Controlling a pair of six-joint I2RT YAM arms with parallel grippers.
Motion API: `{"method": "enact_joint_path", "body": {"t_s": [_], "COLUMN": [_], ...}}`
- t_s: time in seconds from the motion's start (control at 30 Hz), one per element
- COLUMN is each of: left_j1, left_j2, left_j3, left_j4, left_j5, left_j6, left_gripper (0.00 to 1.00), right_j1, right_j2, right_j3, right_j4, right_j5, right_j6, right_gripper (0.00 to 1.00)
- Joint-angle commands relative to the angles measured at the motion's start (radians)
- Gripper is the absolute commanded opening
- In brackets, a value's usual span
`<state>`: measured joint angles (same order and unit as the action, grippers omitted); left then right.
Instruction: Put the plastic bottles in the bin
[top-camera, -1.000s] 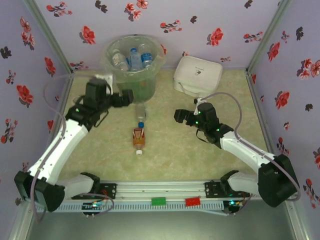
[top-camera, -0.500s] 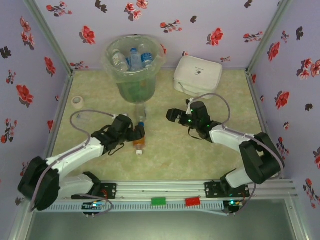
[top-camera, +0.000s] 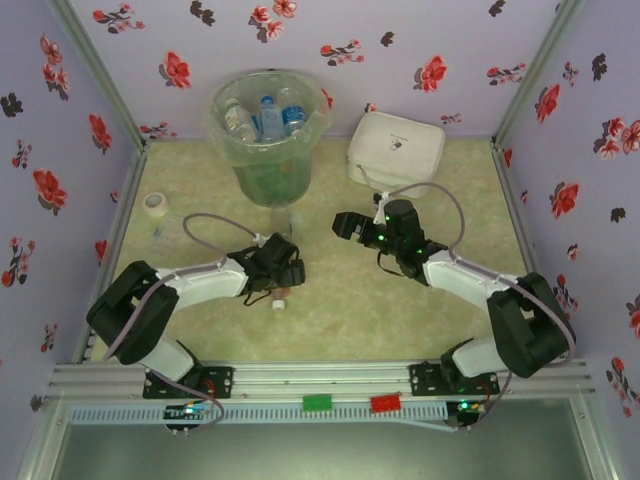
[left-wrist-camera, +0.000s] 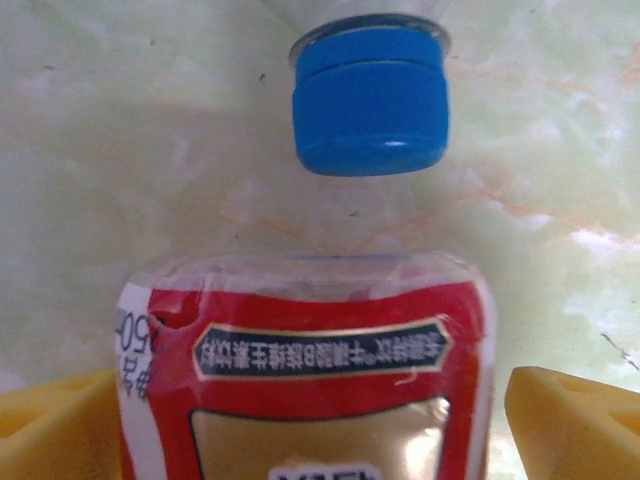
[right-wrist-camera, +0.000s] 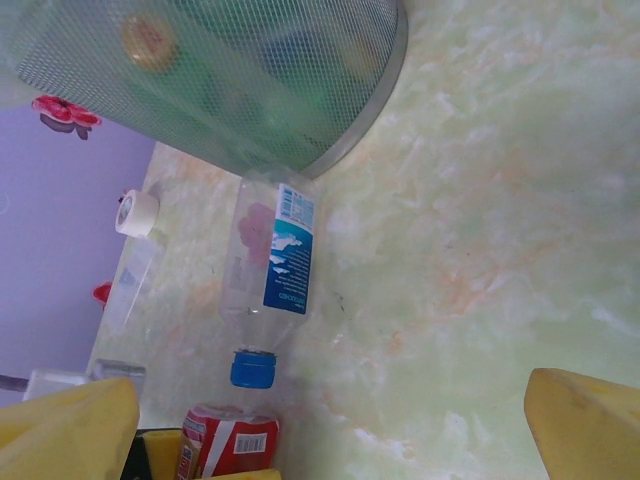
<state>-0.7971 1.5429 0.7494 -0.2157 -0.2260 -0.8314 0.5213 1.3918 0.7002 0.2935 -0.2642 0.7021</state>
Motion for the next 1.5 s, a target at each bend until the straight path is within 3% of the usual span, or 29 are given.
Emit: {"method": "enact_joint_path", "body": {"t_s": [0.0, 0.27, 0.37, 0.6, 0.83, 0.97, 1.2, 1.47], "left_j1": [-0.007, -0.006, -0.005, 0.031, 0.180, 0.266, 0.363, 0.428], "left_j2": [0.019, -0.027, -0.080, -0.265, -0.499, -0.555, -0.444, -0.156], "left_j3": [0.011, -0.031, -0.053, -0.067, 0.025, 0.147, 0.483, 0.874], "left_j4": [0.019, 0.023, 0.015, -0.082, -0.182, -0.186, -0.169, -0.147], "left_j5": [-0.055, -0.074, -0.083, -0.138, -0.156, -0.146, -0.046, 0.156], "left_j6": [0.000, -0.003, -0.002, 0.045, 0.198, 0.319, 0.513, 0.607], "left_gripper": [0.85, 0.47, 0.37, 0.32, 0.30, 0.29, 0.28, 0.28], "right_j1": [-0.005, -0.006, -0.006, -0.006, -0.006, -0.007, -0.007, -0.009], "right_j2": [-0.042, -0.077, -0.084, -0.160, -0.238, -0.277, -0.314, -0.317], "right_j3": [-0.016, -0.018, -0.006, -0.009, -0.044, -0.051, -0.054, -0.084], "right_j4": [-0.038, -0.062, -0.071, -0.103, -0.163, -0.187, -0.208, -0.198], "right_j5": [0.039, 0.065, 0.062, 0.088, 0.129, 0.149, 0.168, 0.187], "right_j6": [-0.033, -0.049, -0.046, -0.039, -0.052, -0.059, -0.073, -0.080], "right_gripper": [1.00, 1.00, 1.00, 1.00, 1.00, 1.00, 0.99, 1.00]}}
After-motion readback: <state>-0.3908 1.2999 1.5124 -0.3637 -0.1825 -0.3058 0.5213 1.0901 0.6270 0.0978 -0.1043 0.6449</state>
